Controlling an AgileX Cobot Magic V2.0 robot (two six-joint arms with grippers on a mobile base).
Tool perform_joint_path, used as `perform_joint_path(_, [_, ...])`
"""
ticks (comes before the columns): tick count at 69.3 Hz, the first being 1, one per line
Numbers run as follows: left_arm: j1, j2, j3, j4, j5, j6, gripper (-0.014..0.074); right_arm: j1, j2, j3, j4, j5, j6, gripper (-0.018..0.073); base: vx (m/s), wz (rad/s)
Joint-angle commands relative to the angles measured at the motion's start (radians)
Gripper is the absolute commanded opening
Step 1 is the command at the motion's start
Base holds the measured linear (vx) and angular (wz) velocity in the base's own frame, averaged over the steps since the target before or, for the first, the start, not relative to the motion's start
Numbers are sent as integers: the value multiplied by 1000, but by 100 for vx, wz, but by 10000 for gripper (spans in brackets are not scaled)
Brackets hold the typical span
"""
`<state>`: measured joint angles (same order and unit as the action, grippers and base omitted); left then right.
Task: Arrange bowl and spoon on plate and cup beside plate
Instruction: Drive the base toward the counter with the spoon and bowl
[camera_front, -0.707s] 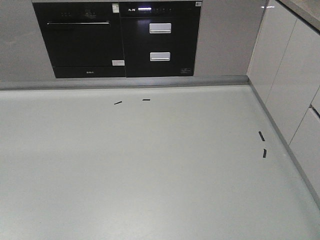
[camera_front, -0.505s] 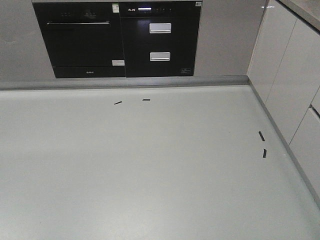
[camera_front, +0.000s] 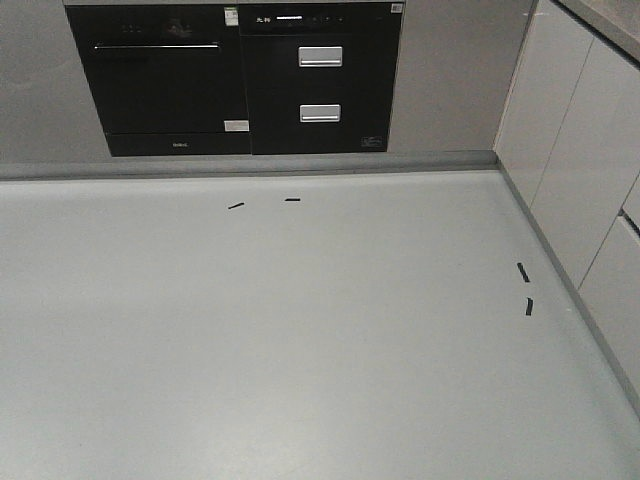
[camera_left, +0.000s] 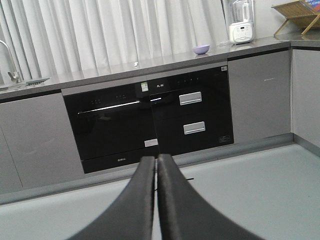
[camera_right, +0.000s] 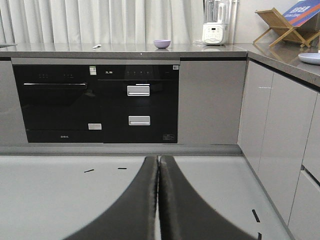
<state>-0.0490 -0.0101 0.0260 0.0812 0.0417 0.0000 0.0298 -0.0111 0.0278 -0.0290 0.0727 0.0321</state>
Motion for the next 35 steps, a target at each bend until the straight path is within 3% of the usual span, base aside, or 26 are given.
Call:
perform_joint_path(1, [3,-15,-8,-7,-75,0,-6,-5,-10,4,-3,-73,-1,-9,0,0])
perform_joint_path(35, [3,-15,-8,-7,-75,0,-6,-5,-10,4,-3,-73,-1,-9,0,0])
